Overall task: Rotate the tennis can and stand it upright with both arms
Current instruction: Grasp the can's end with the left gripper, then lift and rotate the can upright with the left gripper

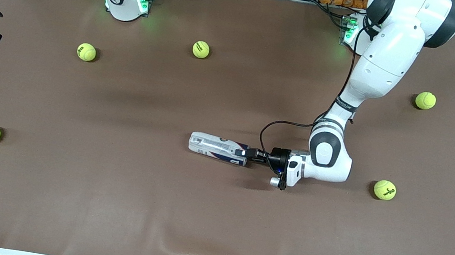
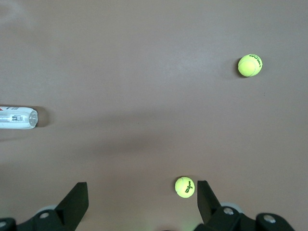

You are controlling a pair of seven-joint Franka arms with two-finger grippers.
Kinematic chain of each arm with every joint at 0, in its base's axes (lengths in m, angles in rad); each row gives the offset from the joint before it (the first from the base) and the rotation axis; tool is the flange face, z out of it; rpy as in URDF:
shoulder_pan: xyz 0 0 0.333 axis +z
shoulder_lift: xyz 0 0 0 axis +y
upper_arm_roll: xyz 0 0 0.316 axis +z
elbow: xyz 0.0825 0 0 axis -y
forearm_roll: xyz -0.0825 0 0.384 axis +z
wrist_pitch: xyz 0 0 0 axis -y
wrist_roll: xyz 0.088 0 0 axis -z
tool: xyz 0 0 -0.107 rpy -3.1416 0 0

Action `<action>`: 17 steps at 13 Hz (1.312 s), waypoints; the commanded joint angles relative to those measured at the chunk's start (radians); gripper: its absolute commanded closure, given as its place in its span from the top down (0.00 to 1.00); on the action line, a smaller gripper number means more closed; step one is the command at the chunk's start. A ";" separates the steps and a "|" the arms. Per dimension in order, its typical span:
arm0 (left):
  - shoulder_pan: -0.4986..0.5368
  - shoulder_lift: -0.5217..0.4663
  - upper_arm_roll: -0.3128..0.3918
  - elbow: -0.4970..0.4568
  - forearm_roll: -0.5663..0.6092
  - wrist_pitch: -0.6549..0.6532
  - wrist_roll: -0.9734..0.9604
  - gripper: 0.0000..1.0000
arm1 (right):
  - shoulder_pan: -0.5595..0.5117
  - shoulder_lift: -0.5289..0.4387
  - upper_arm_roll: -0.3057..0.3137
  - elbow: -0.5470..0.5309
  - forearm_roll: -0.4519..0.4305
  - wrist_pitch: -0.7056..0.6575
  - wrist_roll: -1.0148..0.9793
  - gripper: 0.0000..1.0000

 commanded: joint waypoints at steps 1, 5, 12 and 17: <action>-0.021 -0.050 0.013 0.071 0.135 0.016 -0.227 0.00 | -0.008 -0.009 0.004 -0.008 0.019 -0.003 0.004 1.00; -0.082 -0.091 0.020 0.200 0.432 0.016 -0.633 0.00 | -0.008 -0.009 0.004 -0.008 0.018 -0.002 0.004 1.00; -0.238 -0.206 0.052 0.277 0.966 0.016 -1.212 0.00 | -0.007 -0.009 0.004 -0.008 0.019 -0.002 0.004 1.00; -0.385 -0.213 0.080 0.285 1.312 0.008 -1.485 0.00 | -0.007 -0.009 0.004 -0.008 0.019 -0.001 0.004 1.00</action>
